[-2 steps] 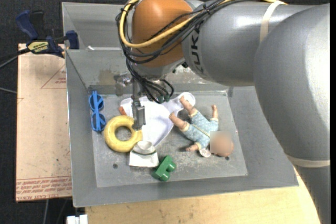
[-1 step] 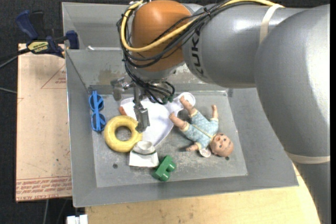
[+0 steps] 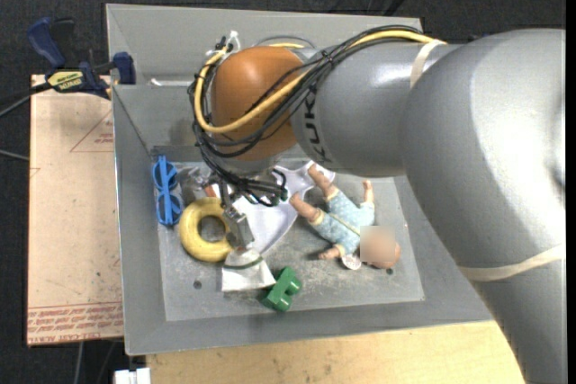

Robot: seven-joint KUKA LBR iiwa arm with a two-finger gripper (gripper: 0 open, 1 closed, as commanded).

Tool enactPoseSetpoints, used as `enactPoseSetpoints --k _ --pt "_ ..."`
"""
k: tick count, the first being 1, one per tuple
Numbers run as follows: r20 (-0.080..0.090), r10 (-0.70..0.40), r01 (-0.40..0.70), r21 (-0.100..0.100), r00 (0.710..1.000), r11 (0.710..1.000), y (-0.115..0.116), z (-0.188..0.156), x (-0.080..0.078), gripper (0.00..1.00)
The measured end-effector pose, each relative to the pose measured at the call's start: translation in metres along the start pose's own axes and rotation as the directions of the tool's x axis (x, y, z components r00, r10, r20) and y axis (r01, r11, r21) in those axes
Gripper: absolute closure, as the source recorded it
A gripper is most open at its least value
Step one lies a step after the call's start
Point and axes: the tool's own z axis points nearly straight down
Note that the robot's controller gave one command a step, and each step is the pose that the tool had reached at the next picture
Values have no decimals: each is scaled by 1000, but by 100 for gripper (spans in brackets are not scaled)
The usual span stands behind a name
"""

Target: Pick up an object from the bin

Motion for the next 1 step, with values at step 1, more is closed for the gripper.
enactPoseSetpoints --k 1 --pt "0 -3 3 -3 1000 1000 -3 -18 -2 100"
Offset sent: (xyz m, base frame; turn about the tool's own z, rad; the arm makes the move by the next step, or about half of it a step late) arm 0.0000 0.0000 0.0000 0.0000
